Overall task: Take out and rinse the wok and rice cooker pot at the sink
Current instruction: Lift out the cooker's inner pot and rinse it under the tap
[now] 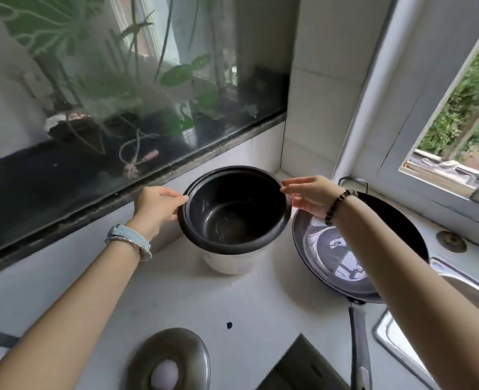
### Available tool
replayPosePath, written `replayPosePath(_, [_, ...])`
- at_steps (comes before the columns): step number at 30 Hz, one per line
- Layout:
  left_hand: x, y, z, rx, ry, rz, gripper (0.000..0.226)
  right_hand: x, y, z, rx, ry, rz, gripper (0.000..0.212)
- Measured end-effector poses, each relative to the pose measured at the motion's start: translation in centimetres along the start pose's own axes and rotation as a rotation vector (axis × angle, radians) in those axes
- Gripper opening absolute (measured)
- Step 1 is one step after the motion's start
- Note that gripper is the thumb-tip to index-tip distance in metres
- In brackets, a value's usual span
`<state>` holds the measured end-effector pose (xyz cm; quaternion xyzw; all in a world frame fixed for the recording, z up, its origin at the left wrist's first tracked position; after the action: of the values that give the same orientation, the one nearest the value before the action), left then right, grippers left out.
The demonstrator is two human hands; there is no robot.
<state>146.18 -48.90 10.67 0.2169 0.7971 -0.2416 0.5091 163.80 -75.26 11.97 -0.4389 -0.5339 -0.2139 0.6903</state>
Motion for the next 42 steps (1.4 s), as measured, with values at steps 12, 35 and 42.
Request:
replayPosePath(12, [3.0, 3.6, 1.5, -0.16, -0.004, -0.079, 0.039, -2.4, 7.9, 1.2, -0.193, -0.037, -0.072, 0.041])
replayPosePath(35, [7.3, 3.7, 4.1, -0.167, 0.122, -0.032, 0.049, -8.1, 10.6, 1.4, -0.25, -0.04, 0.045, 0.034])
replayPosePath(42, [7.0, 3.1, 4.4, -0.16, 0.229, 0.016, 0.052, -8.4, 10.7, 1.4, -0.252, -0.064, 0.027, 0.031])
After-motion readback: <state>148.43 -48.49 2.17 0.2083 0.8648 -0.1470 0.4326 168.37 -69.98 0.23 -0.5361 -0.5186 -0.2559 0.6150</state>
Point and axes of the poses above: each hand's wrist, its own y-axis towards the middle knuckle, its own z-axis out of the palm, x = y × z, the point moved 4 cm from there along y, towards the middle knuckle, and after that the axes turned 1 degree about y, right-handed, at the moved point
